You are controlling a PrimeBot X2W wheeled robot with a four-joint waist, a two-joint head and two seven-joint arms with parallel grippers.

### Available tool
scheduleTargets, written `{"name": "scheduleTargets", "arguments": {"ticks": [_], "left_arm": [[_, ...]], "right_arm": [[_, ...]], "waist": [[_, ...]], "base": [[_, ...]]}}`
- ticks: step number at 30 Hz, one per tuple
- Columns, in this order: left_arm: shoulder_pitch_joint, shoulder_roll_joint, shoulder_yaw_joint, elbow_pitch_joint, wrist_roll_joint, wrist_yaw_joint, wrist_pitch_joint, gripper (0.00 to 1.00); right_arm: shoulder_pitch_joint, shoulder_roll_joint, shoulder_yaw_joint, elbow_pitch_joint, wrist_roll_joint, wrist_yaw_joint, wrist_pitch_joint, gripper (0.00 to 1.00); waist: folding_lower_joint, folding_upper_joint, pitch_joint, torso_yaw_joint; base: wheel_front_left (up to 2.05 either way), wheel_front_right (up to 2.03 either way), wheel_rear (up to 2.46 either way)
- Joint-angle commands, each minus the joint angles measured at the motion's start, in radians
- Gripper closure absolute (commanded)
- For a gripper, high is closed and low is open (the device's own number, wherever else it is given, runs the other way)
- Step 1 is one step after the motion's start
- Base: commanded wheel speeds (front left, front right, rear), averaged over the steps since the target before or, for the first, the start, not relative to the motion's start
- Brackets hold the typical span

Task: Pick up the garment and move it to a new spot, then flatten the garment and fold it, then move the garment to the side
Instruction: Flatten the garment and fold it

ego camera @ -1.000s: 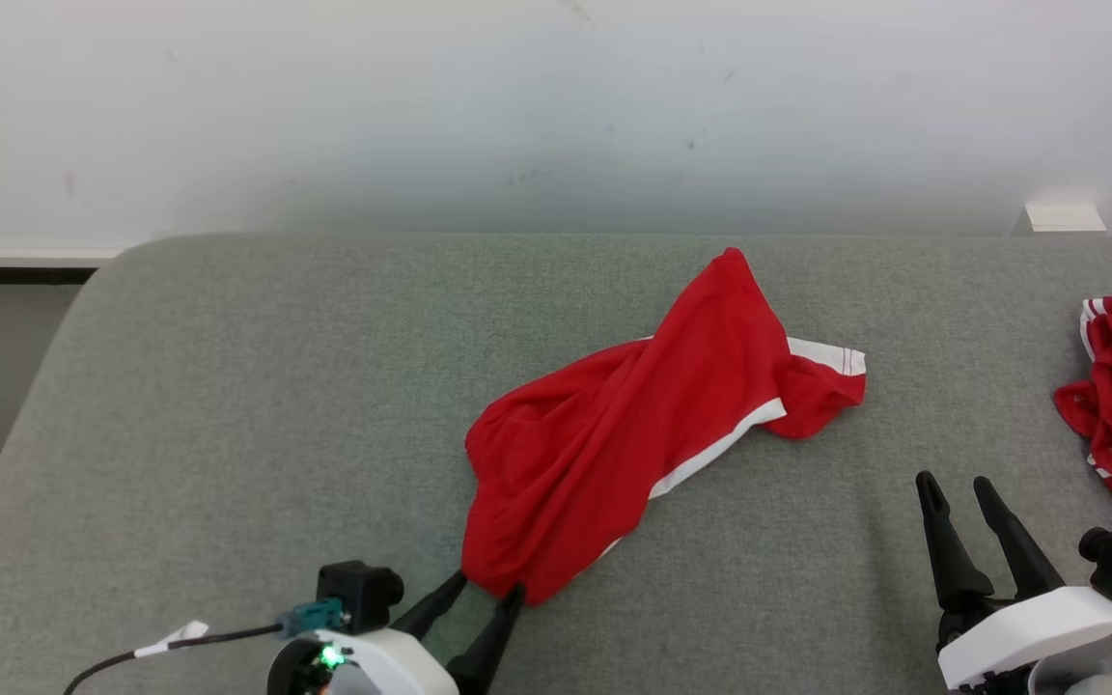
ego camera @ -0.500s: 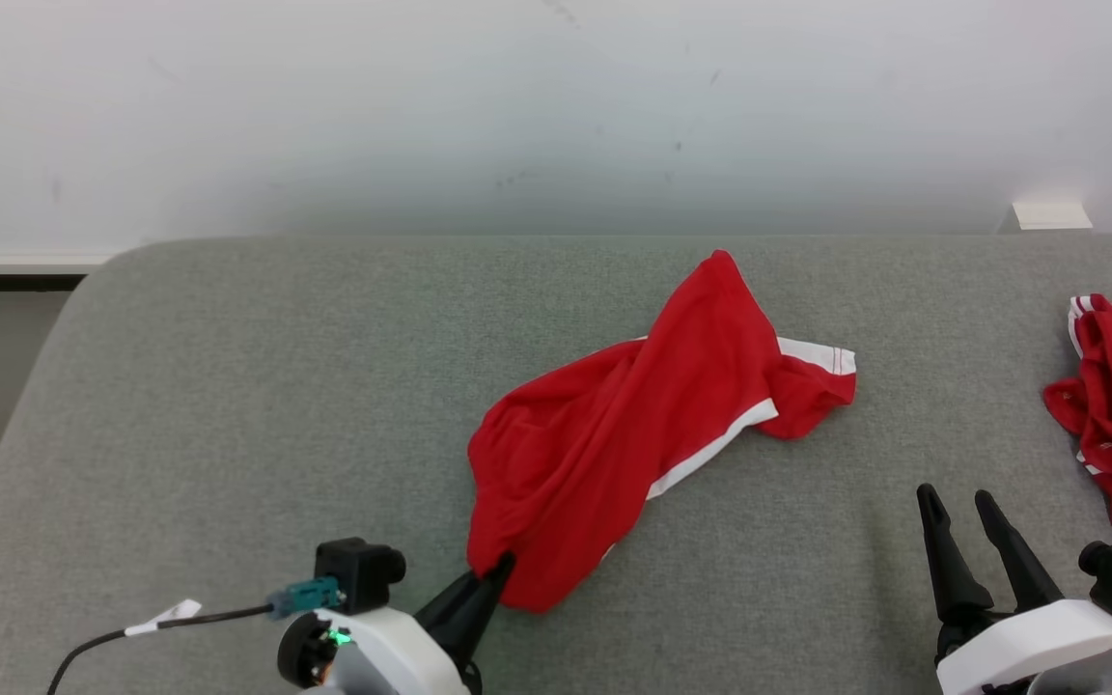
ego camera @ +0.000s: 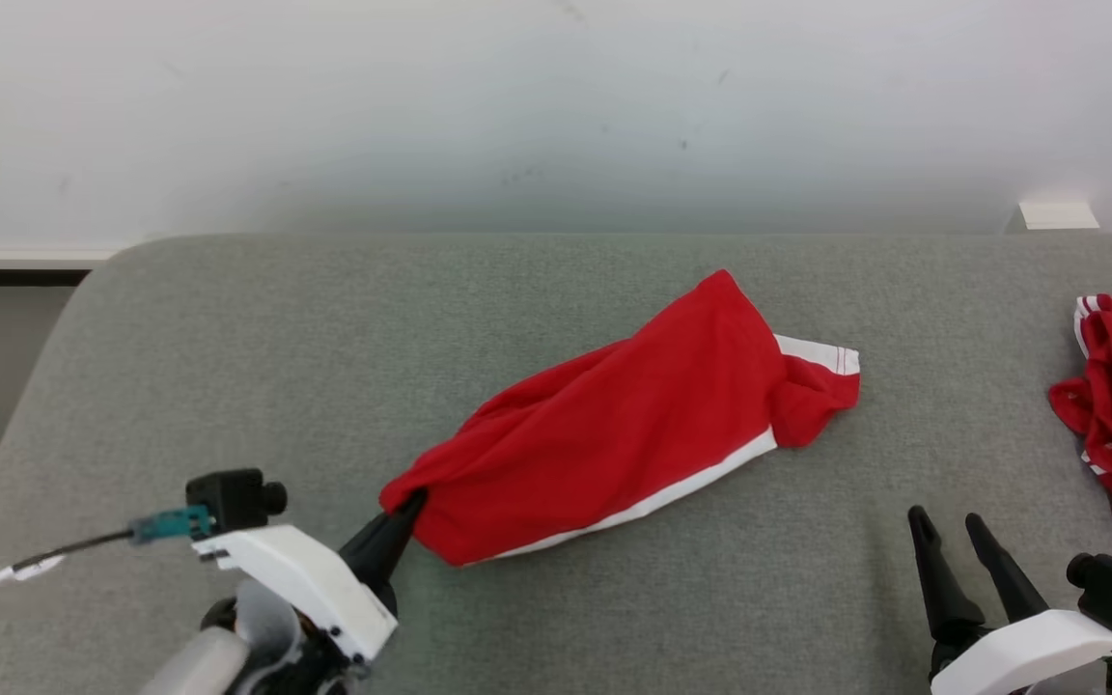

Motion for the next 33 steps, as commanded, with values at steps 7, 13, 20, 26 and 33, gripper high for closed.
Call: {"name": "scheduleTargets", "arguments": {"ticks": [7,13,20,26,33], "left_arm": [[-0.103,-0.006,0.046,0.168,-0.103,0.059,0.136,1.0],[-0.204,0.002,0.053,0.309,-0.12,0.055,0.207,1.0],[-0.267,-0.011,0.07,0.465,-0.152,0.023,0.253,1.0],[-0.283,-0.019,0.054,0.543,-0.104,-0.046,0.177,0.0],[-0.208,0.011,0.018,0.482,0.02,-0.095,-0.049,0.0]], "right_arm": [[-0.012,0.004,0.004,-0.004,-0.01,-0.002,0.033,0.0],[-0.015,0.004,-0.002,-0.014,-0.019,-0.002,0.05,0.0],[-0.02,0.022,0.005,-0.02,-0.03,-0.002,0.067,0.0],[-0.01,0.034,0.017,-0.02,-0.029,-0.002,0.066,0.0],[0.013,0.022,0.013,-0.029,-0.02,-0.002,0.032,0.0]], "waist": [[0.0,0.0,0.028,-0.05],[0.0,0.0,0.045,-0.072],[0.0,0.0,0.052,-0.083],[0.0,0.0,0.037,-0.078],[0.0,0.0,0.009,-0.049]], "base": [[0.0,0.0,0.0],[0.0,0.0,0.0],[0.0,0.0,0.0],[0.0,0.0,0.0],[0.0,0.0,0.0]]}}
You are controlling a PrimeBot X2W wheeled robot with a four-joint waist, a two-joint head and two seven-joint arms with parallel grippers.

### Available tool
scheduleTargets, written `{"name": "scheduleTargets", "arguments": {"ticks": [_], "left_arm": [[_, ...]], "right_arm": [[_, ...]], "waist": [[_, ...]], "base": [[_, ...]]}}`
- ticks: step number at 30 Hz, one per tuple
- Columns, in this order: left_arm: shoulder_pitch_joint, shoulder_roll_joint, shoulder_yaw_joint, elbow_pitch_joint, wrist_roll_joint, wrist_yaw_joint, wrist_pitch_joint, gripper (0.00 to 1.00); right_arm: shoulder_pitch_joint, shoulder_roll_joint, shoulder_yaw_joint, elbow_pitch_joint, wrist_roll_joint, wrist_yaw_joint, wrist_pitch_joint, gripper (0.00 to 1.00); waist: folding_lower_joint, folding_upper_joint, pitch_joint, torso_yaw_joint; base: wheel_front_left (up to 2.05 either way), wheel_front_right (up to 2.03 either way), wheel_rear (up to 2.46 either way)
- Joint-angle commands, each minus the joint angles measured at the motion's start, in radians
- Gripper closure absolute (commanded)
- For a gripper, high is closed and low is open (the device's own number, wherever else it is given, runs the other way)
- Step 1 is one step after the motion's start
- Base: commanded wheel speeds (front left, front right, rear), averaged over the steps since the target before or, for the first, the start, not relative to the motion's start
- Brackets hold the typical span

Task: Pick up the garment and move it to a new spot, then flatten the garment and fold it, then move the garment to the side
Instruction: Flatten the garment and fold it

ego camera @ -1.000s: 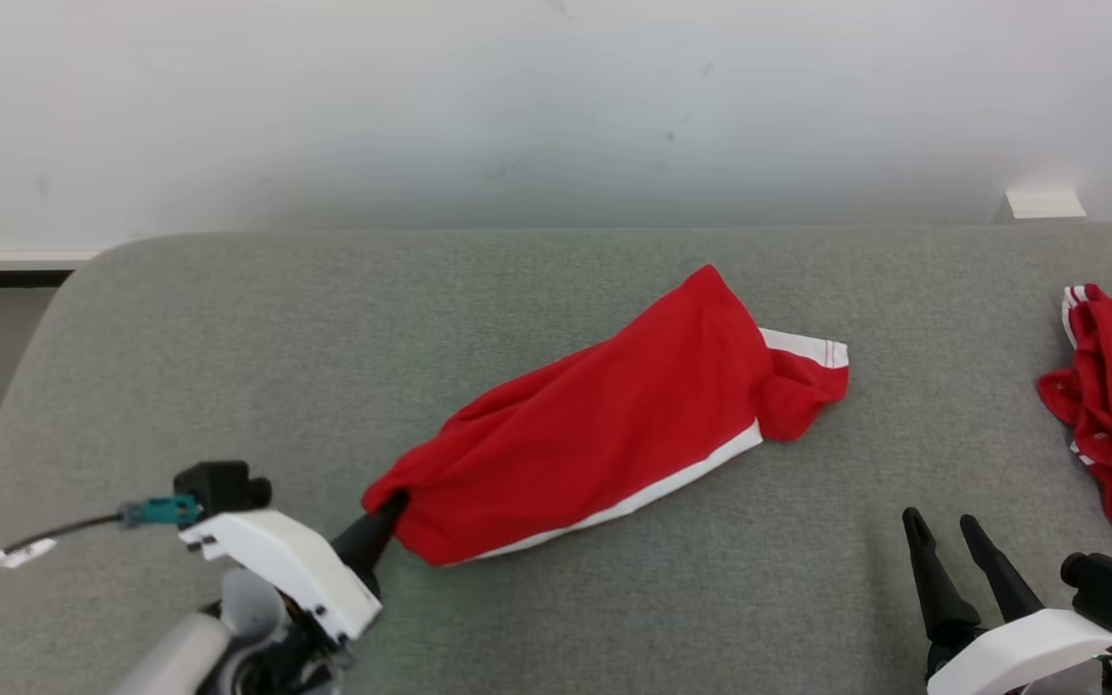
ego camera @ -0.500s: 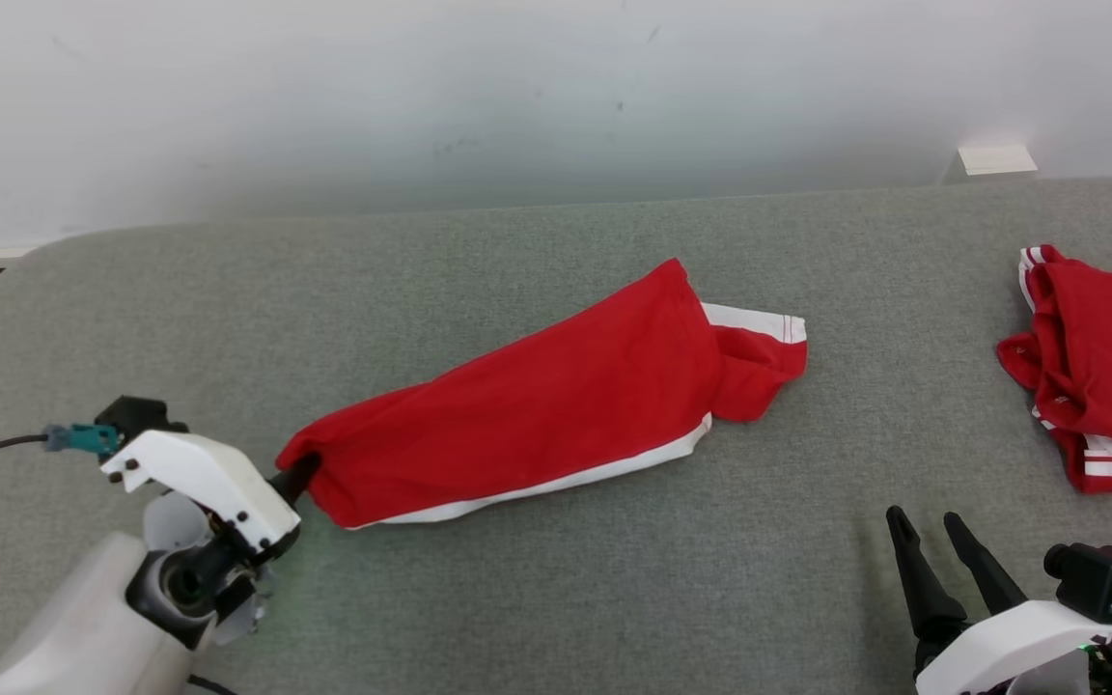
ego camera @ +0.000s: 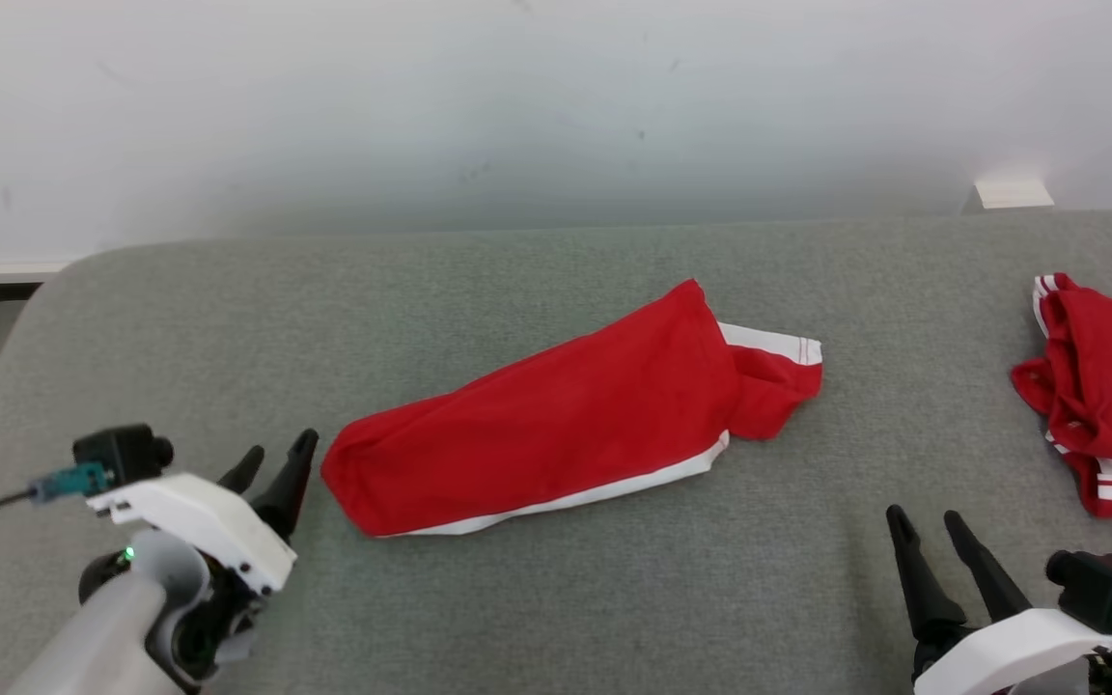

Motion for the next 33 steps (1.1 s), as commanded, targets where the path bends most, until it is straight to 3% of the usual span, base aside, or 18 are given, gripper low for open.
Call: {"name": "scheduleTargets", "arguments": {"ticks": [1,4,9,11,15,24,33], "left_arm": [[0.024,0.011,-0.007,-0.017,0.028,-0.004,-0.028,0.0],[0.082,0.014,-0.021,-0.078,0.08,0.012,-0.129,0.0],[0.174,-0.009,-0.006,-0.184,0.164,0.097,-0.215,0.0],[0.211,-0.028,0.036,-0.235,0.2,0.133,-0.223,0.0],[0.303,-0.089,0.164,-0.356,0.307,0.162,-0.221,0.0],[0.422,-0.175,0.311,-0.48,0.569,0.121,-0.222,0.0],[0.487,-0.251,0.423,-0.466,0.68,0.046,-0.221,0.0]], "right_arm": [[0.015,-0.008,-0.005,-0.006,0.006,-0.002,-0.011,0.0],[0.028,-0.011,-0.012,-0.017,0.003,-0.002,-0.033,0.0],[0.037,-0.019,-0.021,-0.029,-0.018,-0.002,-0.064,0.0],[0.04,-0.017,-0.022,-0.033,-0.025,-0.002,-0.071,0.0],[0.044,-0.011,-0.025,-0.037,-0.03,-0.002,-0.076,0.0],[0.047,-0.026,-0.037,-0.076,-0.047,-0.002,-0.134,0.0],[0.083,-0.022,-0.037,-0.094,-0.075,-0.002,-0.177,0.0]], "waist": [[0.0,0.0,-0.008,0.012],[0.0,0.0,-0.016,0.031],[0.0,0.0,-0.025,0.055],[0.0,0.0,-0.026,0.06],[0.0,0.0,-0.025,0.072],[0.0,0.0,-0.048,0.087],[0.0,0.0,-0.056,0.075]], "base": [[0.0,0.0,0.0],[0.0,0.0,0.0],[0.0,0.0,0.0],[0.0,0.0,0.0],[0.0,0.0,0.0],[0.0,0.0,0.0],[0.0,0.0,0.0]]}}
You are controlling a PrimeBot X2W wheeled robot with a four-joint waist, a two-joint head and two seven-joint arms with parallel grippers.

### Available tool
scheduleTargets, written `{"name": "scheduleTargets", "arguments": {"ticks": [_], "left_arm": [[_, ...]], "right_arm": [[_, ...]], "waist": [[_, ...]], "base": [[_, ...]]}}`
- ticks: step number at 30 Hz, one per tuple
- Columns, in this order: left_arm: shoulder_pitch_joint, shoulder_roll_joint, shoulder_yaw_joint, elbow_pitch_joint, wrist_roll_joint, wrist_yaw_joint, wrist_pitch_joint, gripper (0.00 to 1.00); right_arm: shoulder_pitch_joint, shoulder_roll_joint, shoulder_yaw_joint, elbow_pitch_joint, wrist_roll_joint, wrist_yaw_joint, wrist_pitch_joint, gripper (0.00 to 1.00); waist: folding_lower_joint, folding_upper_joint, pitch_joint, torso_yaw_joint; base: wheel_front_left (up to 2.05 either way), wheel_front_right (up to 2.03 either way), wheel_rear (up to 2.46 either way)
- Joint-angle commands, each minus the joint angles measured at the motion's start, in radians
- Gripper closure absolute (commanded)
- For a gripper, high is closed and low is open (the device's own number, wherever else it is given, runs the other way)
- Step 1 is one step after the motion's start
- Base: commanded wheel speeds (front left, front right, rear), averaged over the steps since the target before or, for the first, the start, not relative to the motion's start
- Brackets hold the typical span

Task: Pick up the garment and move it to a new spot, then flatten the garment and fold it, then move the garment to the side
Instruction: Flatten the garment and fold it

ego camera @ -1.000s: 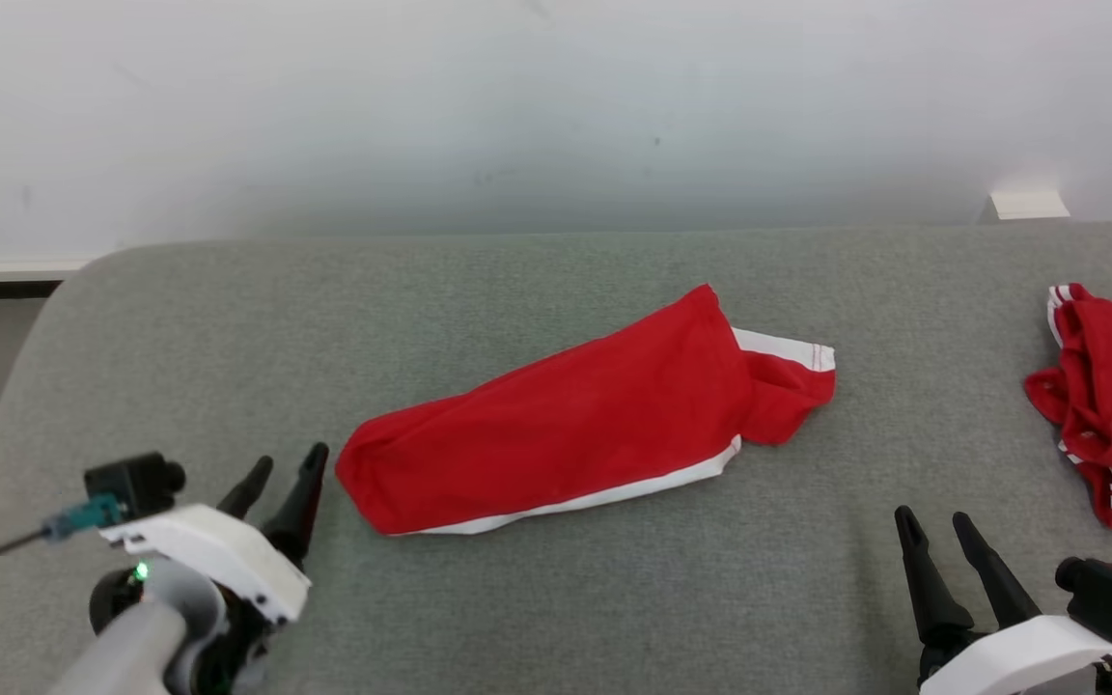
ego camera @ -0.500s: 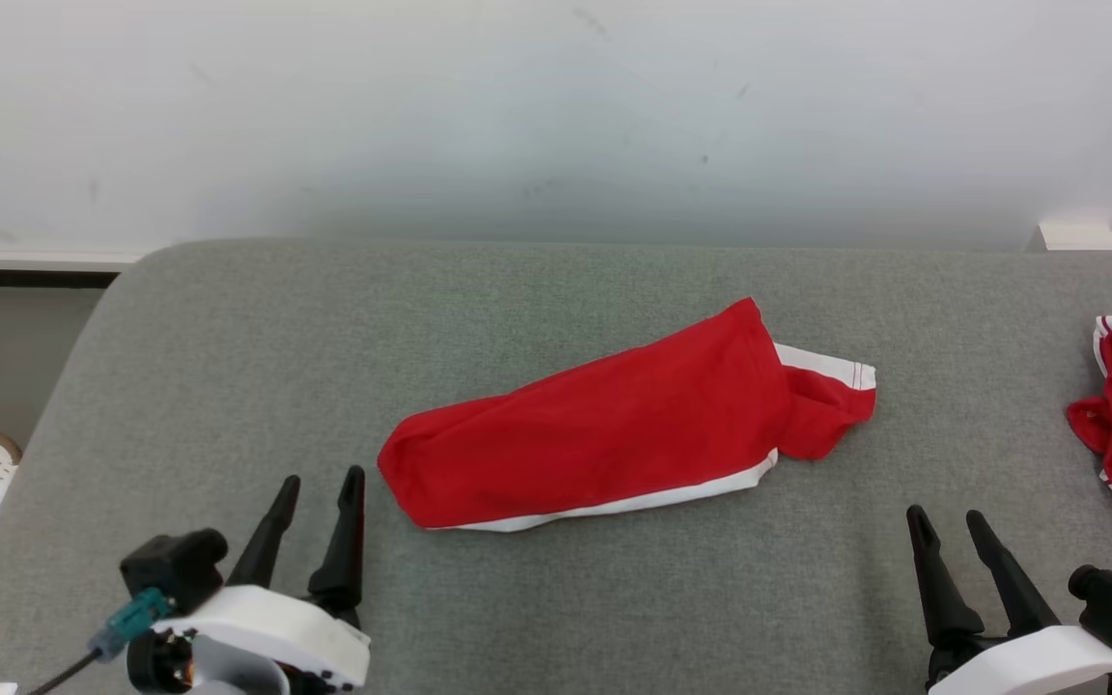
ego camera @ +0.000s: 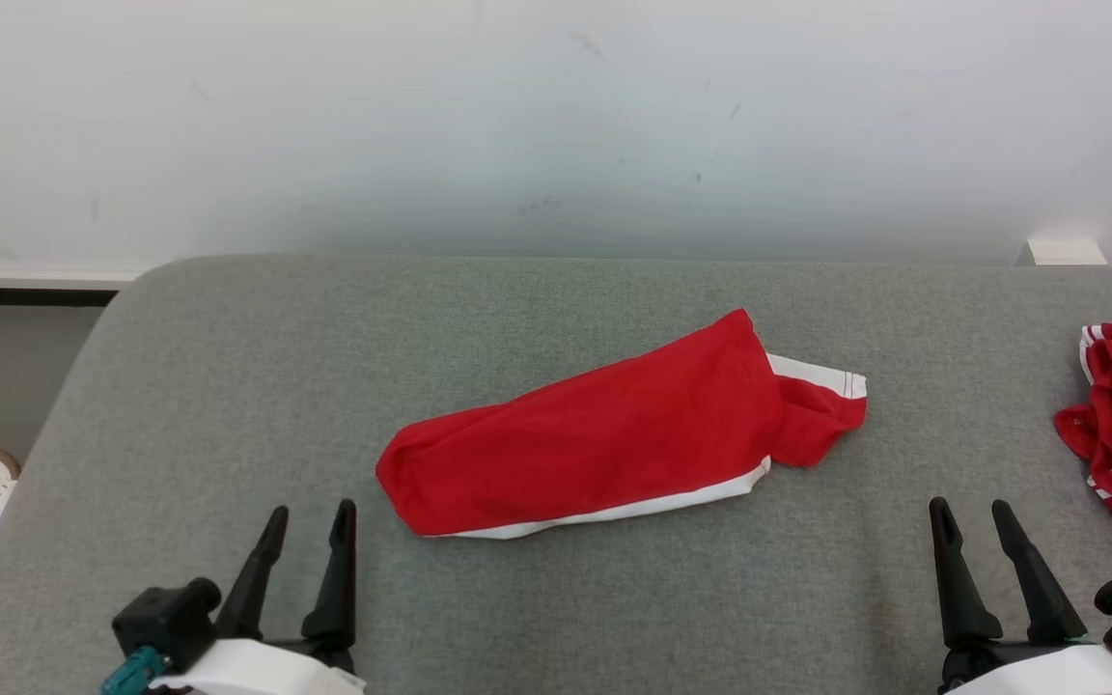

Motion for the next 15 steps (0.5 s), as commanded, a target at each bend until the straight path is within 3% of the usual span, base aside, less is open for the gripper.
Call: {"name": "scheduleTargets", "arguments": {"ticks": [1,15], "left_arm": [[0.011,-0.007,0.01,0.008,0.023,-0.009,0.0,0.0],[-0.019,-0.065,0.058,0.06,0.095,-0.072,0.001,0.0]], "right_arm": [[0.012,-0.003,0.003,0.006,-0.011,-0.002,-0.005,0.0],[-0.048,-0.002,0.078,0.054,0.007,-0.002,0.086,0.0]], "waist": [[0.0,0.0,0.0,-0.001],[0.0,0.0,0.02,0.014]], "base": [[0.0,0.0,0.0],[0.0,0.0,0.0]]}}
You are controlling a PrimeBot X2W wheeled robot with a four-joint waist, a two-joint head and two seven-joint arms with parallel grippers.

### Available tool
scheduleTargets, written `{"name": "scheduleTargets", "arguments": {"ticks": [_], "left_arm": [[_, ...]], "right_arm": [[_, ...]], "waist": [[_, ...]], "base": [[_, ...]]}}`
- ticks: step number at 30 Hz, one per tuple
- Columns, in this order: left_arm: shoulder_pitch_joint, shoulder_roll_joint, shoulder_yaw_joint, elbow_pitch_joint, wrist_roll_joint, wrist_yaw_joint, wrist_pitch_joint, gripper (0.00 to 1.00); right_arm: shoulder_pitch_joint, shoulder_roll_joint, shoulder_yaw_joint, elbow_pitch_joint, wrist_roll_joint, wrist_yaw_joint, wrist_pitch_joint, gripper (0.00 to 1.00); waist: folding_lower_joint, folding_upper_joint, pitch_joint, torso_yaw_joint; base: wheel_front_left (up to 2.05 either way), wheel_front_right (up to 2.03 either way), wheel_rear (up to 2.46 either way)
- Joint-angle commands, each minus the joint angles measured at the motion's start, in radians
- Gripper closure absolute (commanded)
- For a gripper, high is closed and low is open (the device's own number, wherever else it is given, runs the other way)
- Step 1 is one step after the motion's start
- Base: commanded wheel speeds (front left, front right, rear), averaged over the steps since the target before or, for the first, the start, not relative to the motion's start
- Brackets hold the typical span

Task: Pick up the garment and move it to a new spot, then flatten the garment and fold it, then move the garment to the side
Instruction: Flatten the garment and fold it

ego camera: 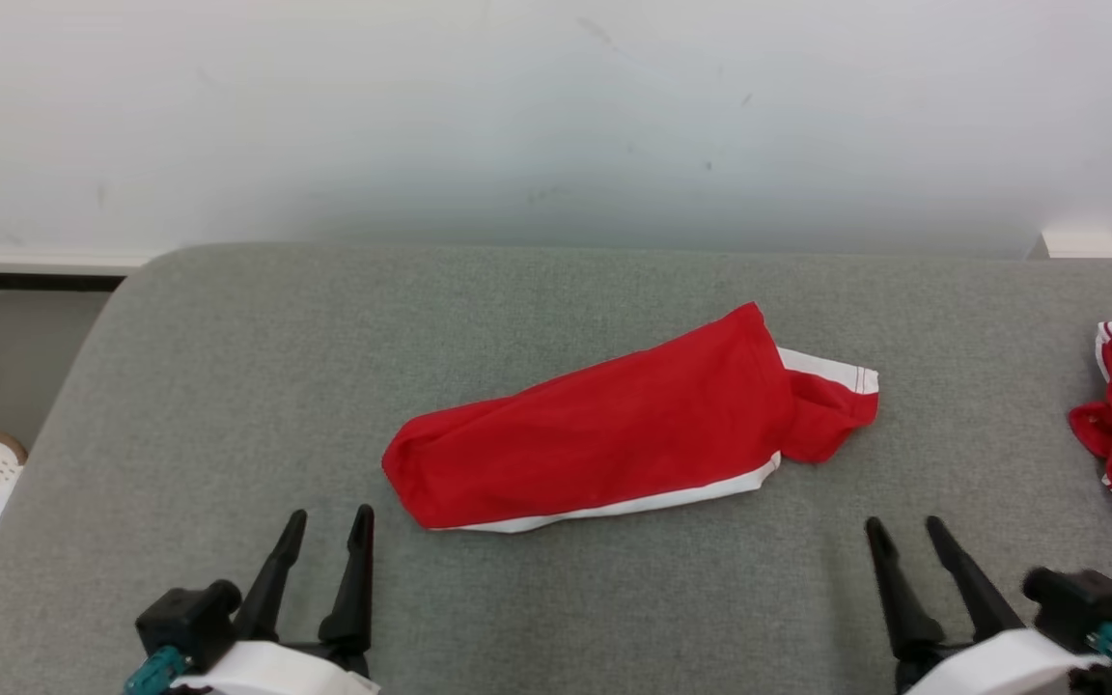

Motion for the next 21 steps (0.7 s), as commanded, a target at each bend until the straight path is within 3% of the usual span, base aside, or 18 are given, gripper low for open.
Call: {"name": "scheduleTargets", "arguments": {"ticks": [1,7,21], "left_arm": [[-0.017,0.0,0.001,0.007,0.006,-0.005,0.001,0.0],[-0.071,-0.012,-0.037,0.047,0.013,-0.02,0.0,0.0],[-0.203,-0.024,-0.154,0.121,-0.029,-0.029,0.0,0.0]], "right_arm": [[-0.036,-0.005,0.018,0.02,0.009,-0.002,0.026,0.0],[-0.171,0.009,0.099,0.14,0.052,-0.002,0.122,0.0],[-0.427,0.06,0.096,0.45,0.194,-0.002,0.217,0.0]], "waist": [[0.0,0.0,0.012,0.004],[0.0,0.0,0.065,0.035],[0.0,0.0,0.178,0.102]], "base": [[0.0,0.0,0.0],[0.0,0.0,0.0],[0.0,0.0,0.0]]}}
